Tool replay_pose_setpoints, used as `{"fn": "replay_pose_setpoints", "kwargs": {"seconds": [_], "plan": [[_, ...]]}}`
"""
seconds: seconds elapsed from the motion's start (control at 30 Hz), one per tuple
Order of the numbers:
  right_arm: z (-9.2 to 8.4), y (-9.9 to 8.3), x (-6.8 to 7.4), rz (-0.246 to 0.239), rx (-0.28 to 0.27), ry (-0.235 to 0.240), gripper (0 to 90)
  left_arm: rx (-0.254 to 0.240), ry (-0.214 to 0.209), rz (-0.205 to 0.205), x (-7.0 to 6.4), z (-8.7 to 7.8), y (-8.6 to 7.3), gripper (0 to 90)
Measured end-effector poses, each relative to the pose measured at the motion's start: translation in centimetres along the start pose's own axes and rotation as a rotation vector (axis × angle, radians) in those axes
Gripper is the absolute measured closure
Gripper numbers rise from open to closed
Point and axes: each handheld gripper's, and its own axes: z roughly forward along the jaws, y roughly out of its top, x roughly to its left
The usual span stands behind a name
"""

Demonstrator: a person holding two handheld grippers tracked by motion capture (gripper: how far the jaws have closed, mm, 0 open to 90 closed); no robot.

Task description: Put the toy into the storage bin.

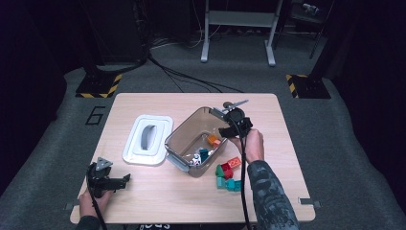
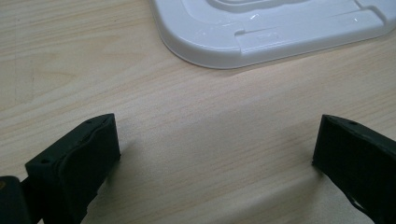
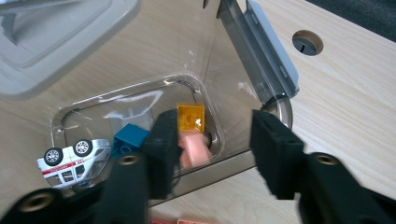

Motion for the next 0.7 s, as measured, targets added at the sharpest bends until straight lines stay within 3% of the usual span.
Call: {"fn": "replay_pose_setpoints", "kwargs": {"seconds": [0.17, 0.27, 0.5, 0.7], "plan": [[-1.3, -0.8, -0.6, 0.011, -0.057, 0.019, 24.1, -0.003, 0.004, 0.005, 0.0, 0.0, 0.0, 0.3], [-2.0, -1.8, -1.3, 0.036, -0.078, 0.017, 16.9, 0.001, 0.003, 0.007, 0.0, 0.0, 0.0, 0.3], [-2.3, -5.4, -3.0, 0.087, -0.079, 0.020, 11.2, -0.004, 0.005, 0.004, 0.0, 0.0, 0.0, 0.3], [-0.4, -8.8, -3.6, 0.121, -0.029, 0.019, 4.7, -0.002, 0.004, 0.004, 0.0, 0.0, 0.0, 0.3]]}}
